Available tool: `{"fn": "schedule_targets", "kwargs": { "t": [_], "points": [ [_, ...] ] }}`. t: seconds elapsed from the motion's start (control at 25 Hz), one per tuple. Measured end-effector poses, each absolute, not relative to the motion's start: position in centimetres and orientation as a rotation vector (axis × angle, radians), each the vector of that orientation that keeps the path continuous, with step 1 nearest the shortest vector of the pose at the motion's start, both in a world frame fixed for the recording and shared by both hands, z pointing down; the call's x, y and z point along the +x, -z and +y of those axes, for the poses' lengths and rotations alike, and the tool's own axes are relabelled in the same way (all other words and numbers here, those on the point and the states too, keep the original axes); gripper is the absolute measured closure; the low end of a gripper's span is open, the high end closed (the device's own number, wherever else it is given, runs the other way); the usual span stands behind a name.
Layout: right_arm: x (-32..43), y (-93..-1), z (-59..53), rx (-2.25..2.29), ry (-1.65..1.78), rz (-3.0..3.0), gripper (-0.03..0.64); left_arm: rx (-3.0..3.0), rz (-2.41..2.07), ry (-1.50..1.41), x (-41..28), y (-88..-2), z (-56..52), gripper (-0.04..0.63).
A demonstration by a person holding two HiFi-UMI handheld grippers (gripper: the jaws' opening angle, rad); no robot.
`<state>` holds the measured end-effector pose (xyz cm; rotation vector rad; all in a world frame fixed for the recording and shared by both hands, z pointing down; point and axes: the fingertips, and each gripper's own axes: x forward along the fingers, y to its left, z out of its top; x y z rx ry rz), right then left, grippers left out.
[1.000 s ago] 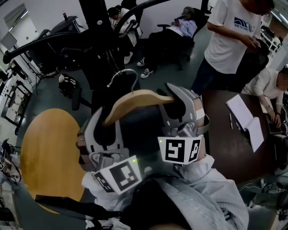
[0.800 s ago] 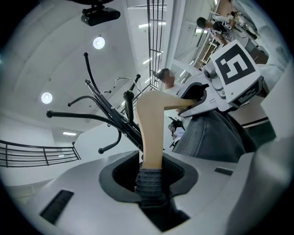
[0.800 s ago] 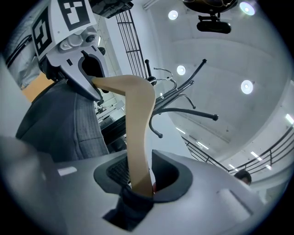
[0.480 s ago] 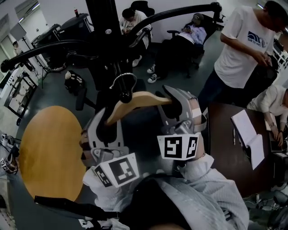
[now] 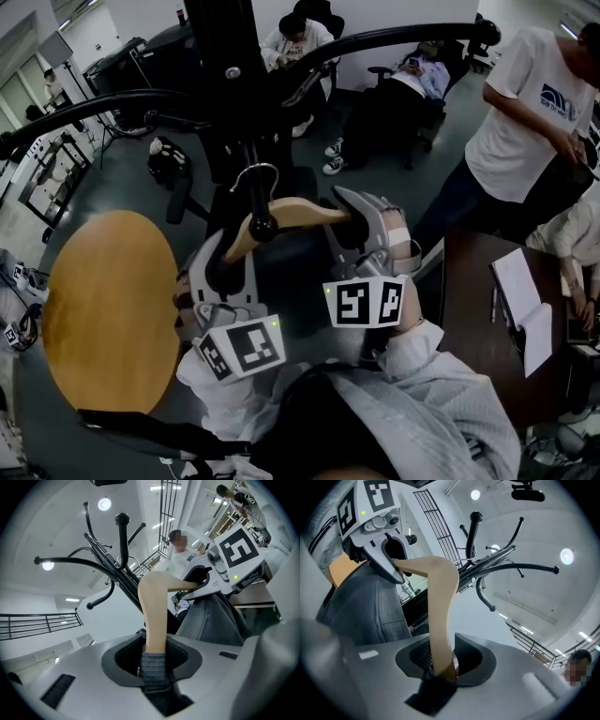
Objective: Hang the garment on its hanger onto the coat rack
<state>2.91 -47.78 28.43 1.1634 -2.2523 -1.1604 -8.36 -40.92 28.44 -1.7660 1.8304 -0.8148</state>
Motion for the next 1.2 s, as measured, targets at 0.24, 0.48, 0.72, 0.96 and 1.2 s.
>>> {"fn": "schedule_targets", "kwargs": {
  "t": [0.24,0.48,0.72,0.96,1.2],
  "points": [
    [2.5,-29.4,-48.0,1.156,1.174,-2.275,0.512,-1.713,1.836,0.820,-8.6,-29.2,-41.0,0.486],
    [2.5,-29.6,-47.8,1.142,1.185,-2.308,0.514,-1.645,1.813,0.817,-8.6,-29.0,-40.8,0.486],
    [2.2,-29.6,-46.9,1.103,1.201,-2.335,0.511,-1.641,1.829,0.785,-9.1,-28.5,-40.4,0.477],
    [2.3,-29.1,-45.0,0.982,1.275,-2.362,0.463,-1.675,1.761,0.800,-7.9,-28.2,-39.7,0.414],
    [2.7,-28.8,-43.3,0.911,1.261,-2.383,0.443,-1.649,1.729,0.775,-6.8,-26.7,-38.0,0.411]
  ]
}}
